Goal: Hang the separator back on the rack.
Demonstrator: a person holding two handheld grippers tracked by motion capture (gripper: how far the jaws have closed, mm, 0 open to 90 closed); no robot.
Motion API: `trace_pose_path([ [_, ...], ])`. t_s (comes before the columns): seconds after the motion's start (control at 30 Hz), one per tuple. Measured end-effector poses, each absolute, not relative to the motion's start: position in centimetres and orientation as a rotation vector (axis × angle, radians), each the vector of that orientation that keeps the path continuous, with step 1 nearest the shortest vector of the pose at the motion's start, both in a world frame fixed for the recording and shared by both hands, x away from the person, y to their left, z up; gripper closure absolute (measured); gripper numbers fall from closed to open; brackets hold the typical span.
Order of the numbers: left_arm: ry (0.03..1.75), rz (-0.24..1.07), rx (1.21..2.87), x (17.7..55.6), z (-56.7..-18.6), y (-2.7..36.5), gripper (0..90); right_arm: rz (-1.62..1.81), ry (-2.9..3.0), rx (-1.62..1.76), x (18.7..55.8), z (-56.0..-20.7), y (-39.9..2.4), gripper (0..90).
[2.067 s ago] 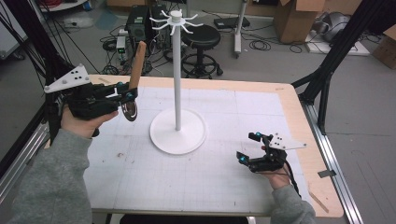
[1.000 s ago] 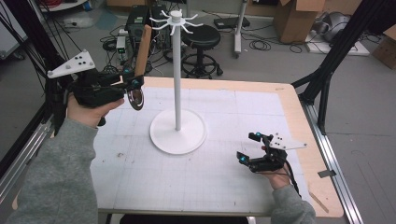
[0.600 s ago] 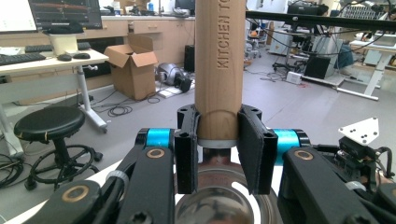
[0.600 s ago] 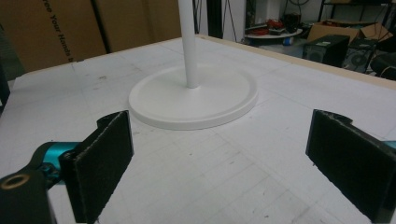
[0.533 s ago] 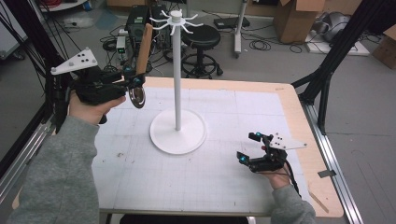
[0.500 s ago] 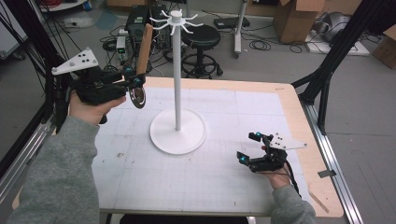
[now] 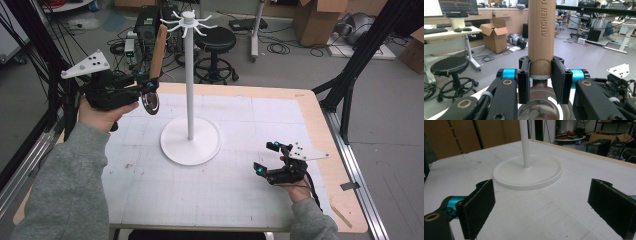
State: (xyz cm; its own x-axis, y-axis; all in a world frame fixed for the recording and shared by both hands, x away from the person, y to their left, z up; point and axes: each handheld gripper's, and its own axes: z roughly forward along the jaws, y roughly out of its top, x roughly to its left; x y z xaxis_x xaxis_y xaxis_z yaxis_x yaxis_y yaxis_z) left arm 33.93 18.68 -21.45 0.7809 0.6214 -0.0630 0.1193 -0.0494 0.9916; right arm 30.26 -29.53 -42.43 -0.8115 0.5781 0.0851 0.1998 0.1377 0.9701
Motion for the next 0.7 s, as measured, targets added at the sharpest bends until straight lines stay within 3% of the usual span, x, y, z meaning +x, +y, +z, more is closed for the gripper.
trace_pose_path([
  [0.7, 0.619, 0.443, 1.595, 34.9, -22.0, 17.4, 69.1, 1.724, 2.116, 0.754, 30.3, -42.5, -29.5, 6.7],
])
